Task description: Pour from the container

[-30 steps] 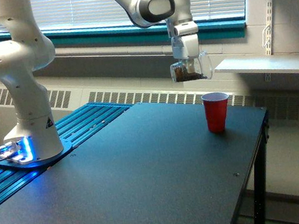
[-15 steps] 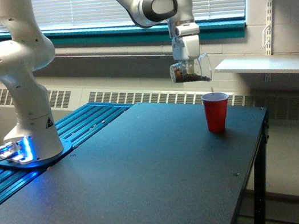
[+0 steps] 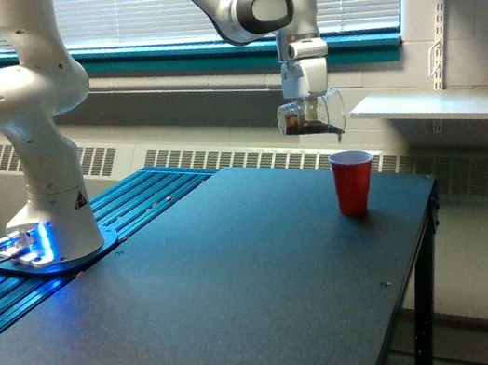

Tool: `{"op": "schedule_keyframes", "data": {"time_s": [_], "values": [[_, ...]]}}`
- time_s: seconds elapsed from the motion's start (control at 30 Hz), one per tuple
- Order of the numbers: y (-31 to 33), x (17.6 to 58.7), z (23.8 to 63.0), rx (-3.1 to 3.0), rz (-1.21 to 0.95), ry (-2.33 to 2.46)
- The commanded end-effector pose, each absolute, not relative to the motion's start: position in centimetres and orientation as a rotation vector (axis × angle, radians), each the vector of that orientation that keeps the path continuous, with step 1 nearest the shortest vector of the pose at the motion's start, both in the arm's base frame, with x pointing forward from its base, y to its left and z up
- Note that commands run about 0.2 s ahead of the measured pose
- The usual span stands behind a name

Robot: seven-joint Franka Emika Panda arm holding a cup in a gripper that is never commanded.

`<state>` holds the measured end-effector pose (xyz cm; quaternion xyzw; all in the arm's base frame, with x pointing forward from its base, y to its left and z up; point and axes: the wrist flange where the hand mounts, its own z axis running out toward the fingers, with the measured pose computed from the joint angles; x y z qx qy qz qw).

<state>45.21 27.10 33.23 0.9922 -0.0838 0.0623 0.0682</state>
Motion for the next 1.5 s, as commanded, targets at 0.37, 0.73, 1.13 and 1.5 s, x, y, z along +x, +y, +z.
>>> {"op": "schedule_keyframes", "data": {"time_s": [0.37, 0.73, 1.13, 1.5], "values": [[27.8, 45.5, 33.6, 2.952, 0.172, -0.248], [28.0, 45.8, 33.9, 2.94, 0.142, -0.235], [28.4, 45.8, 34.0, 2.919, 0.101, -0.217], [28.7, 46.2, 34.3, 2.907, 0.079, -0.213]]}}
